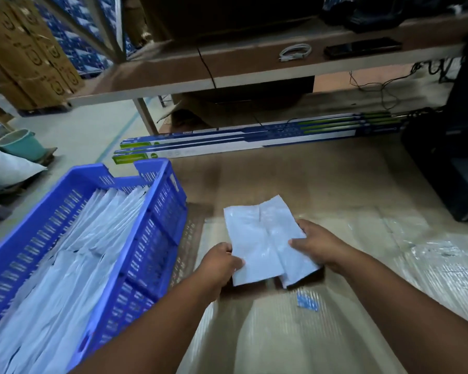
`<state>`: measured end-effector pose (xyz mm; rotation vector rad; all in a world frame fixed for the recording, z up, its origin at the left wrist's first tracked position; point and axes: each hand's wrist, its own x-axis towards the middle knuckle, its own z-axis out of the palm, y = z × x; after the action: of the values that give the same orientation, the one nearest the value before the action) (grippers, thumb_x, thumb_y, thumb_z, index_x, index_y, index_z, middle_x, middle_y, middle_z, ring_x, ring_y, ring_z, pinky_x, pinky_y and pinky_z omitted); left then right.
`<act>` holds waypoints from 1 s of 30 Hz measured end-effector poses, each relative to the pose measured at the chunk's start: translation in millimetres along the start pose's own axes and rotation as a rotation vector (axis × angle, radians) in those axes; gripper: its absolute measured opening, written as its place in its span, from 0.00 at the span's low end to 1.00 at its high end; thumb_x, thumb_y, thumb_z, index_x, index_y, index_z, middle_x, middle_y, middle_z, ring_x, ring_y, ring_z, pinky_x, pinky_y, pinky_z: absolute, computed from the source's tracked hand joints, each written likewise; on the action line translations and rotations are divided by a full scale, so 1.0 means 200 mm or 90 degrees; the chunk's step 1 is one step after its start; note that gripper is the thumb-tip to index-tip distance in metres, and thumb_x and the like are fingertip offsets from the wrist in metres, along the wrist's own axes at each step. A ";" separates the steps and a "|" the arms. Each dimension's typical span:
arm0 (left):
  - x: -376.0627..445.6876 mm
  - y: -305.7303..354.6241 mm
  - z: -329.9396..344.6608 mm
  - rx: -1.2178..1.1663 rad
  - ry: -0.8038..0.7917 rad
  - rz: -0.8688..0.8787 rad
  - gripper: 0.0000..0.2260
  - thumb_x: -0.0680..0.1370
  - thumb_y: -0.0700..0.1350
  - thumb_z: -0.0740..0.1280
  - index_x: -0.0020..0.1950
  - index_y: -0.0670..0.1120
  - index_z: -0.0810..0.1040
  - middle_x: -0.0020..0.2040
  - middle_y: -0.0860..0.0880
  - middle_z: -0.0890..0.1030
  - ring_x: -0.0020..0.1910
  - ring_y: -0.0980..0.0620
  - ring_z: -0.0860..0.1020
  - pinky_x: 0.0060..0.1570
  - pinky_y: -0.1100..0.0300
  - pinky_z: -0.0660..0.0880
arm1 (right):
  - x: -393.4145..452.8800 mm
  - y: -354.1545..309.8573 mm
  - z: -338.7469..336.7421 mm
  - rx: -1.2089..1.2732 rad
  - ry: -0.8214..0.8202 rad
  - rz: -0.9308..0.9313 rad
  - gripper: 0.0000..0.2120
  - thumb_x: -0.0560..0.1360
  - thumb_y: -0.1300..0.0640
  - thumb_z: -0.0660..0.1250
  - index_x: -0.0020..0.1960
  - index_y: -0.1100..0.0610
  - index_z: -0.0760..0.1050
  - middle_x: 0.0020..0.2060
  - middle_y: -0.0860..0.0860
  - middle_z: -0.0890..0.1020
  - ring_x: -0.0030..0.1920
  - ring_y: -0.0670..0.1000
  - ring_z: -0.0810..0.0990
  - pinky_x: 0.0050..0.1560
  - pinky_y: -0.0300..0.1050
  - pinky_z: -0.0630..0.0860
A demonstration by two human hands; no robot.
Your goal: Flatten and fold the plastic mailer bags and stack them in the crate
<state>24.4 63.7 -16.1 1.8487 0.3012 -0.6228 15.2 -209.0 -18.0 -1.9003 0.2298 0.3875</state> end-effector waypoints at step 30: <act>-0.17 -0.29 0.09 0.758 0.021 0.575 0.05 0.77 0.50 0.58 0.49 0.51 0.70 0.42 0.50 0.77 0.38 0.43 0.76 0.34 0.50 0.70 | -0.50 0.50 0.37 -0.665 0.113 -0.288 0.28 0.86 0.38 0.51 0.81 0.51 0.64 0.84 0.53 0.60 0.83 0.58 0.59 0.80 0.64 0.57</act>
<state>-38.1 70.3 -48.4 2.7636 -1.0774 -0.0705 -123.6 -178.2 -91.6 -2.9215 -0.3687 -0.0040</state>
